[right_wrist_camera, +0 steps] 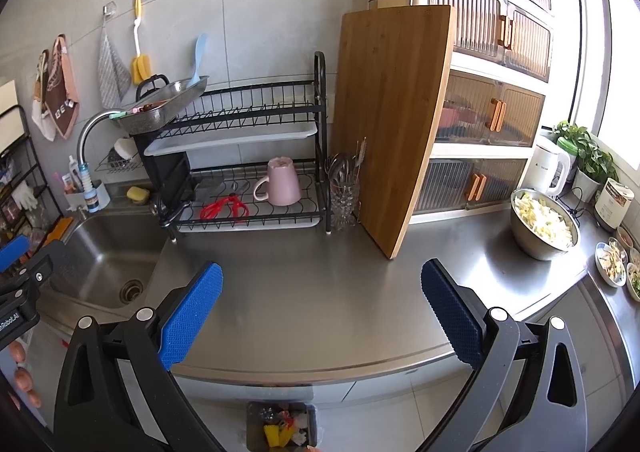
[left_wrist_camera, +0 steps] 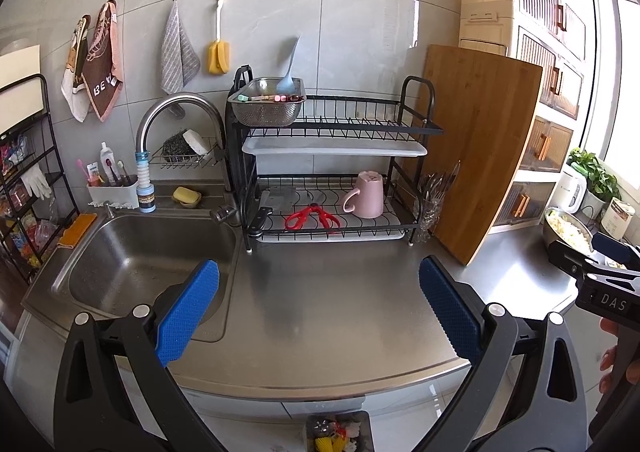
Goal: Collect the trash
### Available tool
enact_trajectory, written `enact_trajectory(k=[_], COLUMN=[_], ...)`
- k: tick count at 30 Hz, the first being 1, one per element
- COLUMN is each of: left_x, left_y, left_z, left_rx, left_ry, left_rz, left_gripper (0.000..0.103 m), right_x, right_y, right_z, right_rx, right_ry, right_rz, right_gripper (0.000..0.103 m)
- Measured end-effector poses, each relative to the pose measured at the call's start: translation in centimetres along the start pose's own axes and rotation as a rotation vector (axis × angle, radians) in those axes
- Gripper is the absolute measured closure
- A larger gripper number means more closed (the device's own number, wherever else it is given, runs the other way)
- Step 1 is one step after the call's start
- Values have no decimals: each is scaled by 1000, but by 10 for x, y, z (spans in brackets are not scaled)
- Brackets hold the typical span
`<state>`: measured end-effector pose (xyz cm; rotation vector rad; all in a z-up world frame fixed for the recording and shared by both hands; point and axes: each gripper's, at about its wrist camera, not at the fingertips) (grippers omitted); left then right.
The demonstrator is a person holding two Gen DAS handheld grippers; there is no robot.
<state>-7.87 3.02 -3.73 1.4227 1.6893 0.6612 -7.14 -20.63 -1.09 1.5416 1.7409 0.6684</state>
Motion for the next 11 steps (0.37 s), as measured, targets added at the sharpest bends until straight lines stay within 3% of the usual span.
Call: enact_trajectory(k=[11], left_x=[-10], left_y=[-2], left_z=[2], left_rx=[25], left_ry=[19], left_rz=[19], left_gripper=[8], right_x=[-6], right_y=[1], right_z=[3], right_rx=[-3], right_ry=[10], right_rz=[-6], right_gripper=[3])
Point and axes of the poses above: each gripper's, at about its wrist camera, not at the fingertips, and z roughly the way its jaws point, x to its left, y to its top, and after that the axes turned 14 degrees about -z, right-handed
